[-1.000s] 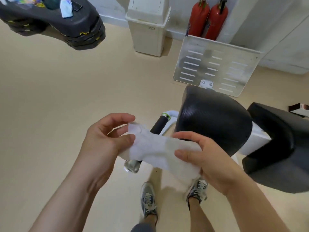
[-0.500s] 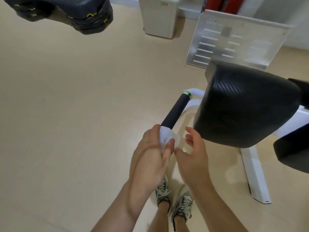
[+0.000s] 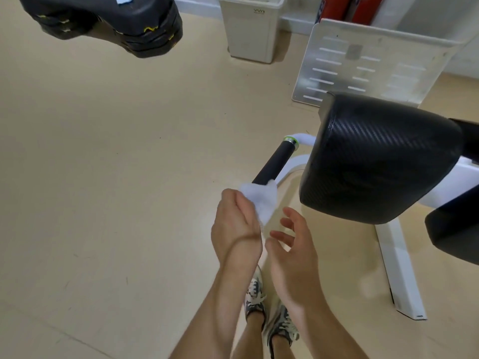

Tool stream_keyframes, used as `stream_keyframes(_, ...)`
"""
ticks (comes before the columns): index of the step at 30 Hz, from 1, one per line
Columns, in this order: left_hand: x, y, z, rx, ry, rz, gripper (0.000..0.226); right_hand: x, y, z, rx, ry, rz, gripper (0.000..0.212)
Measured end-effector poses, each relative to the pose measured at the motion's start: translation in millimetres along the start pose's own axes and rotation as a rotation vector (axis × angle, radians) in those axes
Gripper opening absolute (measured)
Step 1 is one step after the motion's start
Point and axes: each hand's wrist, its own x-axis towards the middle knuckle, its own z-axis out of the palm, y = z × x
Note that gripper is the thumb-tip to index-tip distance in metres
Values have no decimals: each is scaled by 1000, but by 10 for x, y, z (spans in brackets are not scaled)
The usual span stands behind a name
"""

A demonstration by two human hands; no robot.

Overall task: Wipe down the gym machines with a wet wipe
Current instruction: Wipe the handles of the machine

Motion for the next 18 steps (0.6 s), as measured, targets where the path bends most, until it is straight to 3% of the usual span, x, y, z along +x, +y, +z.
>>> stream_keyframes(2,2,-206,-54,208,-88,367,36,-44,-29,11,-43,-36,-31,58)
stream_keyframes(5,62,-358,-93,414,-188,505,38,-68,-68,11,-117,-88,-81,60)
stream_keyframes(8,-3,-177,-140,420,-162,395,28,-12,-108,4,-114,-115,-60,56)
stream_keyframes(10,32,-34,-179,567,-193,289,25,52,-145,26,-35,-114,-32,50)
stream_keyframes(13,184,97,-248,764,-297,292,38,147,-236,107,131,-101,20,30)
stream_keyframes(15,363,139,-239,622,-461,228,42,210,-279,155,230,-91,58,20)
stream_keyframes(18,519,201,-233,155,-639,6,48,292,-288,163,283,-60,87,32)
